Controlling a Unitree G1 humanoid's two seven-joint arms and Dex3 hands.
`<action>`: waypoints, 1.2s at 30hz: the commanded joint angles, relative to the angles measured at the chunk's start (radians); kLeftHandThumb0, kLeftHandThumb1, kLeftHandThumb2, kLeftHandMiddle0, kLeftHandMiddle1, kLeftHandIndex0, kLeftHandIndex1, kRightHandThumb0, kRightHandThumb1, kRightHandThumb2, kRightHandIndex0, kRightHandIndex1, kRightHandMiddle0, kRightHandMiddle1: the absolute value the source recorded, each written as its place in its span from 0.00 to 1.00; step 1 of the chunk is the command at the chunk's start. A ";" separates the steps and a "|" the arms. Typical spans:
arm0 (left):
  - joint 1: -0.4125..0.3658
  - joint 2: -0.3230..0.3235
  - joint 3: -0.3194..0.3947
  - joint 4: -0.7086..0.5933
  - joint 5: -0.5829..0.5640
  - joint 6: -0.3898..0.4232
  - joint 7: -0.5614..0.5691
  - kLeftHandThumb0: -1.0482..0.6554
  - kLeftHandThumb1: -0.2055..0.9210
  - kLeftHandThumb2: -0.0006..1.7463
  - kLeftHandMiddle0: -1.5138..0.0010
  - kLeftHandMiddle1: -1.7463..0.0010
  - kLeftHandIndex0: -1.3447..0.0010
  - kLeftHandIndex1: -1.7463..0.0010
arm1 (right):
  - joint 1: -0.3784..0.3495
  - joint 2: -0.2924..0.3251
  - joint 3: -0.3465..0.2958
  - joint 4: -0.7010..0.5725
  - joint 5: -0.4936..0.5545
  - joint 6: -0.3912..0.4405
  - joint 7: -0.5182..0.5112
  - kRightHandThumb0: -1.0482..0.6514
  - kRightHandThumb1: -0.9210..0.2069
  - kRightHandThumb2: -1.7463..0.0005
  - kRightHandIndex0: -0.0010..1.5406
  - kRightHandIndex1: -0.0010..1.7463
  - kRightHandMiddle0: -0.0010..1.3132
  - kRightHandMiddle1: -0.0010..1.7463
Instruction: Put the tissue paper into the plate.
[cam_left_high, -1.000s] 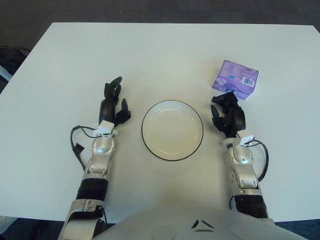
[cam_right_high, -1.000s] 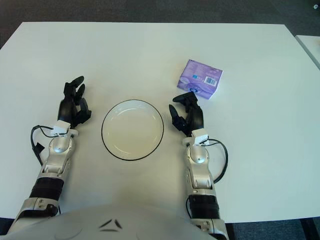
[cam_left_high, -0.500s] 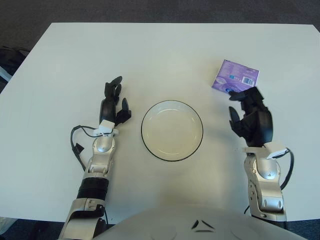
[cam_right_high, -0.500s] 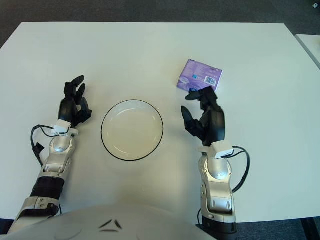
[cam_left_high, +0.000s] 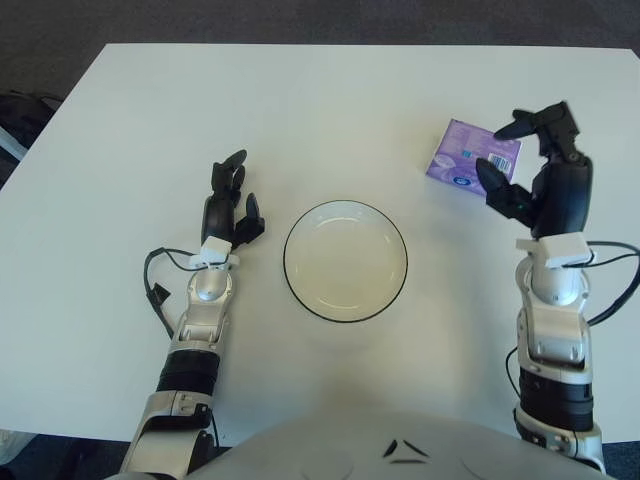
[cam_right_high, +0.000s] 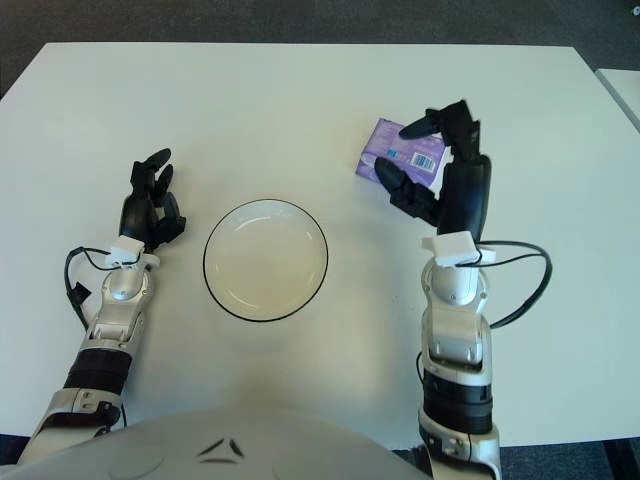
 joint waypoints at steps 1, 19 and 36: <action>0.063 -0.040 -0.022 0.105 0.009 0.009 0.010 0.22 1.00 0.50 0.75 1.00 1.00 0.55 | -0.051 -0.029 -0.030 0.026 -0.002 -0.021 -0.015 0.41 0.00 0.77 0.16 0.56 0.23 0.93; 0.051 -0.039 -0.023 0.121 0.013 0.011 0.018 0.21 1.00 0.50 0.75 1.00 1.00 0.55 | -0.275 -0.211 -0.105 0.136 -0.051 0.019 0.000 0.41 0.00 0.76 0.13 0.63 0.23 0.93; 0.040 -0.035 -0.022 0.141 0.010 -0.002 0.017 0.20 1.00 0.50 0.75 1.00 1.00 0.55 | -0.282 -0.212 -0.098 0.148 -0.058 0.021 -0.008 0.41 0.00 0.76 0.13 0.63 0.22 0.94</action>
